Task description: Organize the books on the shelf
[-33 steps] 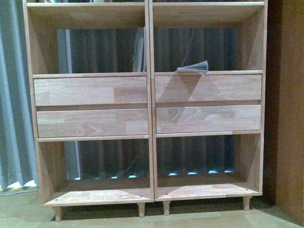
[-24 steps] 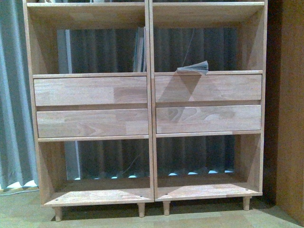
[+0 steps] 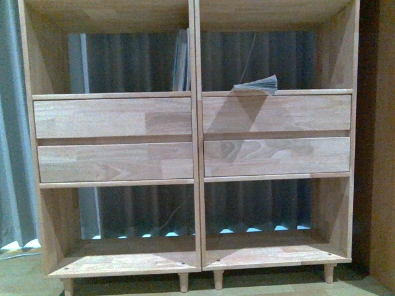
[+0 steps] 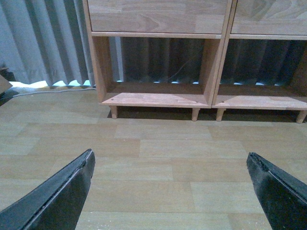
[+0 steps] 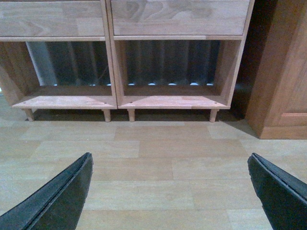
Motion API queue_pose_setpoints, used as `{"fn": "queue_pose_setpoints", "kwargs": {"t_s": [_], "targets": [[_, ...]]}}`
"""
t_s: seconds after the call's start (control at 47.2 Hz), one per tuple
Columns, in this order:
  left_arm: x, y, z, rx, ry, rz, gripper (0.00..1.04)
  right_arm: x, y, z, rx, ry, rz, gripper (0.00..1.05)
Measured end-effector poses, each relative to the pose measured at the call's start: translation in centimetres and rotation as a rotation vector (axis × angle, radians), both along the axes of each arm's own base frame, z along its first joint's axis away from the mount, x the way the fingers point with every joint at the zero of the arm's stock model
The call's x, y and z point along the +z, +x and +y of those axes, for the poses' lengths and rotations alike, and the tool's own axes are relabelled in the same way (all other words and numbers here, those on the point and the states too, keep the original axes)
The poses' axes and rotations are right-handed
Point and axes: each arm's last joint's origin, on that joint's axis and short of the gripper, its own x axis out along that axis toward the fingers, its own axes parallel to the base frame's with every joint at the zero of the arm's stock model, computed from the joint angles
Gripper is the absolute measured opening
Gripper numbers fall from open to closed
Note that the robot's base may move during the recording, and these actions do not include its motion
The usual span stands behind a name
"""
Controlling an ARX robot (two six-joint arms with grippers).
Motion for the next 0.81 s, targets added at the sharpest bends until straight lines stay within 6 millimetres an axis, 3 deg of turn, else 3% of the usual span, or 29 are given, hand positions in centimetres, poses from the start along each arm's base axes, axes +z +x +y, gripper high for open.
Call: {"fn": "queue_pose_setpoints", "kwargs": {"t_s": [0.806], "targets": [[0.0, 0.0, 0.0, 0.0, 0.0, 0.0, 0.97, 0.0, 0.0, 0.0, 0.0, 0.0, 0.0, 0.98]]}}
